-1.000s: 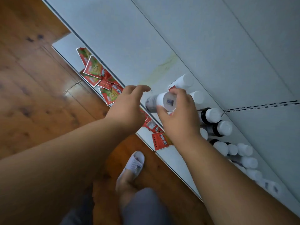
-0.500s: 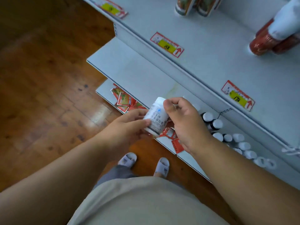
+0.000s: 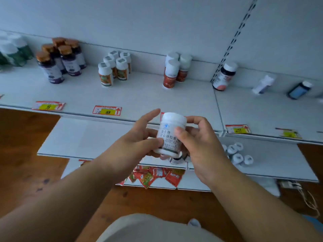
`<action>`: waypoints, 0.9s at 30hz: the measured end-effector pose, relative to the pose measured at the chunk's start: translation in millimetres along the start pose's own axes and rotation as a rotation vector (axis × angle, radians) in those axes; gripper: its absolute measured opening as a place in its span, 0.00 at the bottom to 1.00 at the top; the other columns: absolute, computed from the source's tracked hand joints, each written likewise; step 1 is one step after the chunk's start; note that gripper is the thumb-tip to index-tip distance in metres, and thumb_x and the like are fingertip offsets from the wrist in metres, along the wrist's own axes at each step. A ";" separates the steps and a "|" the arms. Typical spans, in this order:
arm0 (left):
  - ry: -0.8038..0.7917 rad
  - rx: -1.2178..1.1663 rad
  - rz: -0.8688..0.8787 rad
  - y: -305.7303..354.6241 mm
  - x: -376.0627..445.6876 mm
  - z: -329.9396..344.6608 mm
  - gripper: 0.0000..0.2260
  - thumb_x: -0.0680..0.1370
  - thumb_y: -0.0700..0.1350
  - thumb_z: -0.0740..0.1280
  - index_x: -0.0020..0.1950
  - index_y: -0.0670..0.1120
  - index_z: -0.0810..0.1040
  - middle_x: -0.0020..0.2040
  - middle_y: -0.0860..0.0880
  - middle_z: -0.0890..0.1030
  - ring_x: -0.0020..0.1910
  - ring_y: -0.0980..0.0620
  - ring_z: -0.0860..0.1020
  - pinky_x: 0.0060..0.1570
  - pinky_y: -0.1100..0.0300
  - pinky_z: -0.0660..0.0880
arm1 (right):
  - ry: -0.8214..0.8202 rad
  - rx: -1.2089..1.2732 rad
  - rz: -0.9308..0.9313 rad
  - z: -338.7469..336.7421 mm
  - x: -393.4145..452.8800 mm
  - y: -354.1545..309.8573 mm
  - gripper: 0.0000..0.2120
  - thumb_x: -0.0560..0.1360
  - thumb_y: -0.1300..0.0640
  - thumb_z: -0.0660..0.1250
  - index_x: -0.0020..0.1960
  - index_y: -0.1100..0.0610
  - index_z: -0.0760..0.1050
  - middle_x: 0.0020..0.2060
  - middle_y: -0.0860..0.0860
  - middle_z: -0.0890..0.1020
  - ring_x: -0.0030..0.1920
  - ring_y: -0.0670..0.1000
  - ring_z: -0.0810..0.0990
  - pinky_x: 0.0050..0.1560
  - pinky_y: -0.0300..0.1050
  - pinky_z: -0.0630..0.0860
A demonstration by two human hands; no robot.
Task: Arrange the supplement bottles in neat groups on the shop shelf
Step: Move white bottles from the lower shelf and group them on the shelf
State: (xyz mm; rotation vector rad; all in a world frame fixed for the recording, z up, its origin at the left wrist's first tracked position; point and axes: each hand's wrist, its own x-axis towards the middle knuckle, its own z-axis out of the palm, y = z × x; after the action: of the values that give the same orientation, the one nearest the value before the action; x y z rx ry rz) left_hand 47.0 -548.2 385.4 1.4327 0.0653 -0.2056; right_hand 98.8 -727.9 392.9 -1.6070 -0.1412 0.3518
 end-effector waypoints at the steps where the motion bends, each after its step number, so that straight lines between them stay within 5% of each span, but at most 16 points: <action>1: -0.060 0.052 0.023 8.9 9.2 12.8 0.30 0.73 0.47 0.68 0.71 0.68 0.66 0.57 0.45 0.82 0.54 0.42 0.82 0.55 0.49 0.75 | 0.036 0.011 -0.006 -15.2 -4.9 -6.1 0.12 0.76 0.53 0.71 0.55 0.45 0.71 0.48 0.48 0.86 0.46 0.53 0.86 0.38 0.51 0.81; 6: -0.265 0.167 0.072 35.9 56.8 93.3 0.29 0.71 0.44 0.68 0.69 0.65 0.69 0.56 0.46 0.82 0.47 0.49 0.81 0.42 0.60 0.76 | 0.233 0.021 -0.098 -99.0 -27.5 -22.6 0.20 0.69 0.47 0.72 0.56 0.50 0.70 0.48 0.47 0.86 0.48 0.50 0.85 0.47 0.50 0.82; 9: -0.299 0.123 0.062 32.6 85.6 153.3 0.29 0.69 0.47 0.72 0.68 0.62 0.70 0.57 0.42 0.82 0.54 0.38 0.81 0.57 0.38 0.76 | 0.315 0.031 -0.129 -159.6 -40.8 -19.4 0.16 0.71 0.48 0.70 0.57 0.49 0.73 0.47 0.47 0.86 0.48 0.48 0.85 0.47 0.45 0.81; 12: -0.323 0.146 0.073 28.8 115.6 217.5 0.27 0.71 0.48 0.71 0.68 0.62 0.69 0.57 0.42 0.82 0.55 0.36 0.81 0.62 0.32 0.72 | 0.340 0.044 -0.110 -227.5 -54.6 -14.0 0.12 0.80 0.59 0.64 0.60 0.46 0.75 0.45 0.49 0.86 0.46 0.50 0.85 0.45 0.44 0.80; 21: -0.426 0.270 0.103 37.5 191.8 403.1 0.17 0.81 0.42 0.67 0.64 0.62 0.71 0.54 0.45 0.84 0.53 0.41 0.83 0.62 0.36 0.74 | 0.389 -0.016 -0.081 -420.6 -87.7 -29.2 0.19 0.80 0.63 0.63 0.61 0.41 0.74 0.49 0.49 0.85 0.49 0.48 0.84 0.47 0.43 0.80; 27: -0.436 0.423 0.189 44.3 257.8 487.6 0.16 0.78 0.43 0.70 0.58 0.62 0.72 0.53 0.53 0.83 0.47 0.52 0.85 0.51 0.52 0.81 | 0.348 -0.090 -0.019 -516.7 -73.4 -25.9 0.28 0.76 0.59 0.72 0.66 0.34 0.68 0.56 0.45 0.83 0.58 0.46 0.81 0.61 0.49 0.78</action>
State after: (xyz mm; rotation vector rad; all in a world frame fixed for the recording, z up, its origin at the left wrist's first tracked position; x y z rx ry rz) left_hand 269.5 -1050.2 453.2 1.7713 -0.4950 -0.3870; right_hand 192.6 -1239.4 444.9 -1.7294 0.0952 0.0475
